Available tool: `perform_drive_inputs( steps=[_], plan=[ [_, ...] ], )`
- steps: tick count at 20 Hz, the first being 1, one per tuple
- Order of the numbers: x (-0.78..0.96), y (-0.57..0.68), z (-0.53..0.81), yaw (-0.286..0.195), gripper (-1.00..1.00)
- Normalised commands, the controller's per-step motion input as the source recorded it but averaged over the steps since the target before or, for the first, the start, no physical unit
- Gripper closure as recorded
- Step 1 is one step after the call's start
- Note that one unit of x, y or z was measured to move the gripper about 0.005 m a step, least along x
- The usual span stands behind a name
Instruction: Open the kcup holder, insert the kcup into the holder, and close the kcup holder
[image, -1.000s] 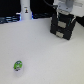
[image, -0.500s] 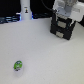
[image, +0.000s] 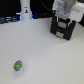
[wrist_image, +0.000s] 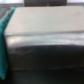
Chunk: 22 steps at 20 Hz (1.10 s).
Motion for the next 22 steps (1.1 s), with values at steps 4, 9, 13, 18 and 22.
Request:
perform_drive_inputs(
  steps=[4,9,13,18,22],
  plan=[
    [0.28,-0.1,0.04,-0.014,1.0],
    [0.51,-0.13,0.09,-0.025,1.0],
    [0.8,-0.21,0.18,-0.027,1.0],
    [0.96,-0.31,0.16,-0.042,1.0],
    [0.94,-0.32,0.13,-0.05,1.0]
  ],
)
